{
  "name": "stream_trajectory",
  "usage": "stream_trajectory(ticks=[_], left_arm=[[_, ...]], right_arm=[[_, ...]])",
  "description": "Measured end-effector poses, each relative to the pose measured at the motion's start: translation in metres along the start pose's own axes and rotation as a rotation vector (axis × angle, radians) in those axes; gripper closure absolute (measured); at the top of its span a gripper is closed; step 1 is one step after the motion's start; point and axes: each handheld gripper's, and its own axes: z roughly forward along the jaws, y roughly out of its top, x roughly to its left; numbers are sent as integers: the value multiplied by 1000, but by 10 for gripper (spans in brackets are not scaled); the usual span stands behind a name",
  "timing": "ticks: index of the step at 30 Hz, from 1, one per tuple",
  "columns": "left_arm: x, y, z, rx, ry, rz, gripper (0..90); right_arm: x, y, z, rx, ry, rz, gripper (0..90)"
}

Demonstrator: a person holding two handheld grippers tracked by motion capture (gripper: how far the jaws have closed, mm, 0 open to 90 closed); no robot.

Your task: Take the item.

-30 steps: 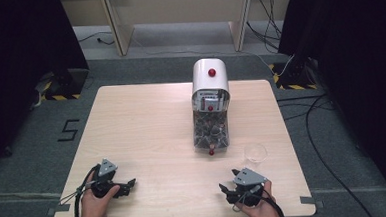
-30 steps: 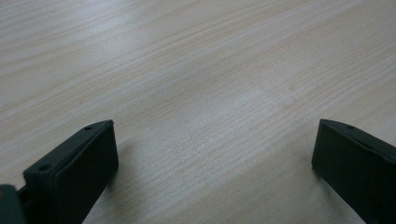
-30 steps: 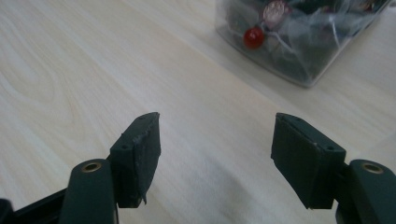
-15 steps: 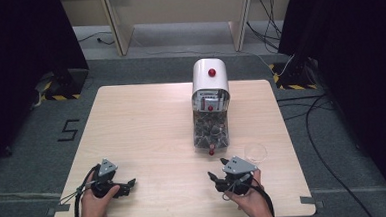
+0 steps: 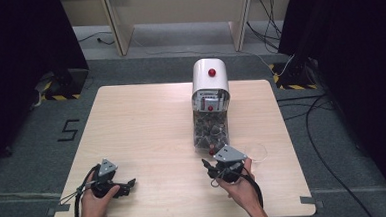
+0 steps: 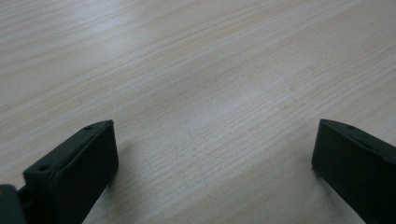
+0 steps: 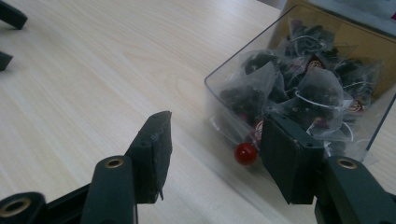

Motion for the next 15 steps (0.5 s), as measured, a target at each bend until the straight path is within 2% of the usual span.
stream_trajectory(ticks=[7,15], left_arm=[[0,0,0,0,0,0,0],[0,0,0,0,0,0,0]], right_arm=[[-3,14,10,-13,-20,20,464],[-13,20,24,-13,-47,57,490]])
